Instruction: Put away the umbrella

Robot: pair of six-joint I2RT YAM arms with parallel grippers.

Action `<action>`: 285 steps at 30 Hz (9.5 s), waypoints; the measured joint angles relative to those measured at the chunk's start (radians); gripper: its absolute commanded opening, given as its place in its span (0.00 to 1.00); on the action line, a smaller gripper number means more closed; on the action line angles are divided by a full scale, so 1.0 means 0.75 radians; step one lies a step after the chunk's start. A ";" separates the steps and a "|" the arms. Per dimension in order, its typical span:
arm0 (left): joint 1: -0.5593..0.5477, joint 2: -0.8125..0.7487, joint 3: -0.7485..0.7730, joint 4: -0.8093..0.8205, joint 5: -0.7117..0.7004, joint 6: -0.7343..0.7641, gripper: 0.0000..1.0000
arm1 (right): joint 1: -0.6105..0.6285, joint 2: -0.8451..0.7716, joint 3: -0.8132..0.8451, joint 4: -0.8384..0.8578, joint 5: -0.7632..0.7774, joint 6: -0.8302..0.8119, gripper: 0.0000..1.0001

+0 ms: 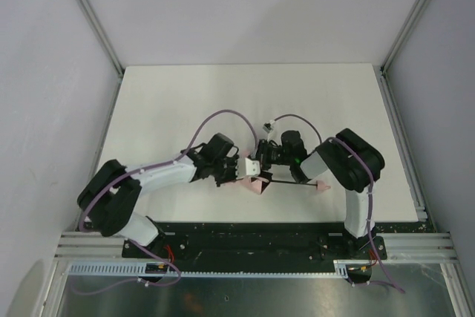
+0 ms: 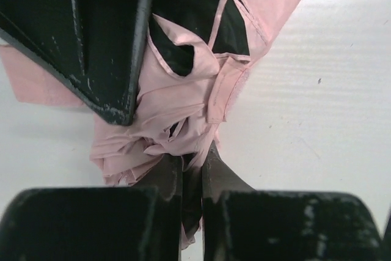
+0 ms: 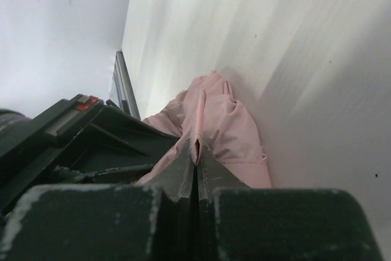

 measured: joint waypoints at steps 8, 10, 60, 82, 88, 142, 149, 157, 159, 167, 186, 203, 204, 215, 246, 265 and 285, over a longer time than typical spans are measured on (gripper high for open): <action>0.110 0.258 0.317 -0.249 0.336 -0.181 0.00 | -0.005 -0.232 -0.081 -0.117 0.068 -0.096 0.00; 0.130 0.279 0.332 -0.272 0.416 -0.221 0.00 | -0.009 -0.257 -0.120 -0.084 0.069 -0.078 0.00; 0.263 0.676 0.542 -0.515 0.978 -0.624 0.00 | 0.044 -0.649 -0.201 -0.696 0.047 -0.480 0.00; 0.387 0.463 0.522 -0.486 0.584 -0.871 0.77 | 0.031 -0.035 -0.459 0.636 0.097 -0.002 0.00; 0.451 0.078 0.408 -0.264 0.246 -0.901 0.76 | 0.001 0.041 -0.443 0.682 0.011 0.112 0.00; 0.223 0.388 0.314 -0.298 0.711 -0.617 0.00 | -0.045 -0.396 -0.248 -0.217 -0.120 -0.342 0.00; 0.303 0.453 0.282 -0.330 0.926 -0.734 0.00 | 0.061 -0.500 -0.146 -0.541 -0.088 -0.646 0.00; 0.386 0.562 0.266 -0.334 1.066 -0.859 0.00 | 0.121 -0.484 -0.103 -0.637 -0.039 -0.775 0.00; 0.394 0.574 0.266 -0.334 1.076 -0.877 0.00 | 0.123 -0.473 -0.098 -0.638 -0.038 -0.776 0.00; 0.419 0.578 0.261 -0.335 1.080 -0.897 0.00 | 0.123 -0.455 -0.096 -0.608 -0.075 -0.695 0.11; 0.484 0.585 0.258 -0.289 1.070 -0.931 0.00 | 0.092 -0.345 -0.072 -0.582 -0.155 -0.646 0.06; 0.541 0.585 0.260 -0.223 1.061 -0.967 0.00 | 0.065 -0.328 -0.088 -0.813 -0.136 -0.618 0.40; 0.541 0.585 0.260 -0.224 1.062 -0.967 0.00 | 0.062 -0.348 -0.090 -0.837 -0.119 -0.608 0.43; 0.531 0.420 0.152 -0.104 0.965 -1.069 0.00 | -0.146 -1.068 -0.120 -1.181 0.164 -0.349 0.96; 0.453 -0.455 -0.253 0.376 0.939 -1.582 0.00 | -0.846 -0.972 0.337 -1.731 0.497 -0.916 0.00; 0.443 -0.513 -0.274 0.243 1.018 -1.539 0.00 | -0.539 -0.932 0.496 -1.746 0.407 -1.806 0.00; 0.418 -0.518 -0.273 0.065 1.040 -1.518 0.00 | 0.371 -0.805 0.482 -1.824 0.684 -1.474 0.16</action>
